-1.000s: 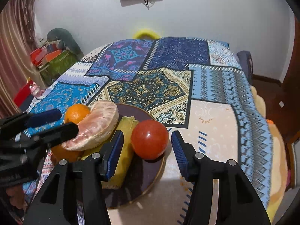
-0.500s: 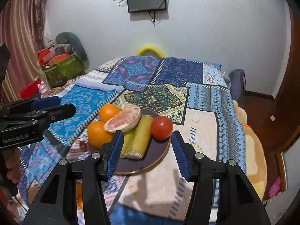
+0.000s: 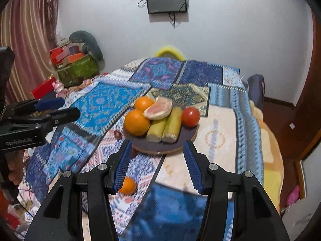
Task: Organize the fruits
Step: 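Grasp a small mandarin from the quilt with each gripper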
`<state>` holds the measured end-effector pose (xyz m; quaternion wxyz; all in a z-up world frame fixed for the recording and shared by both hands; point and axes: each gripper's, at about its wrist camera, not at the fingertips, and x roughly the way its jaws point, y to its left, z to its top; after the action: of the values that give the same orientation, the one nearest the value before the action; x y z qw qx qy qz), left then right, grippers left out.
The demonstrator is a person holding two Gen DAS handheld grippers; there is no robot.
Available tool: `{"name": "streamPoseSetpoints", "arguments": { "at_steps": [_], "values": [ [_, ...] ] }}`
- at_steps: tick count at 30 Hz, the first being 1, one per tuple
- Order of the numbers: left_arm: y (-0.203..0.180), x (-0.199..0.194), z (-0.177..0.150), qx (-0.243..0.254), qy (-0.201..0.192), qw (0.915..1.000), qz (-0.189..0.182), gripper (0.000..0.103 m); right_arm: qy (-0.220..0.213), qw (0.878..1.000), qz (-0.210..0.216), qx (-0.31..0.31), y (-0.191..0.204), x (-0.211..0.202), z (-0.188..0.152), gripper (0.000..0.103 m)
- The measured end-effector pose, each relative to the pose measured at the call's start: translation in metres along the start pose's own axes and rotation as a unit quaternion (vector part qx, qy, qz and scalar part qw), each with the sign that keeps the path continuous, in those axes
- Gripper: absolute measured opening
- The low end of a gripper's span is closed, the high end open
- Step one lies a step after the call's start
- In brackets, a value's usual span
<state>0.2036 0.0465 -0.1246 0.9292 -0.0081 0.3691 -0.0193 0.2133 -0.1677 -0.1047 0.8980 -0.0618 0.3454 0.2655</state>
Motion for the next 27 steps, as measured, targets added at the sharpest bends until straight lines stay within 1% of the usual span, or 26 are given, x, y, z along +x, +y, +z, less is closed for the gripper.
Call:
{"name": "streamPoseSetpoints", "arguments": {
  "at_steps": [4,7,11,14,18,21,27],
  "values": [
    [0.003,0.005,-0.016,0.002,0.018,0.9998,0.001,0.069,0.024,1.0,0.005,0.001,0.008,0.01,-0.014,0.05],
    [0.01,0.01,-0.028,-0.01,0.032,0.9994,-0.004,0.069,0.041,0.999,0.013,0.0,0.015,0.018,-0.021,0.05],
    [0.018,0.016,-0.041,-0.018,0.044,0.9989,-0.001,0.069,0.06,0.998,0.02,-0.013,0.028,0.026,-0.03,0.05],
    [0.024,0.021,-0.05,-0.021,0.052,0.9984,-0.001,0.069,0.079,0.996,0.034,-0.013,0.032,0.035,-0.035,0.05],
    [0.029,0.031,-0.061,-0.028,0.069,0.9972,-0.01,0.069,0.108,0.993,0.041,-0.017,0.037,0.054,-0.046,0.05],
    [0.029,0.036,-0.066,-0.027,0.074,0.9968,-0.012,0.069,0.12,0.992,0.048,-0.013,0.039,0.062,-0.052,0.05],
    [0.025,0.045,-0.072,-0.02,0.086,0.9959,-0.019,0.062,0.131,0.99,0.056,-0.007,0.039,0.074,-0.056,0.05]
  ]
}}
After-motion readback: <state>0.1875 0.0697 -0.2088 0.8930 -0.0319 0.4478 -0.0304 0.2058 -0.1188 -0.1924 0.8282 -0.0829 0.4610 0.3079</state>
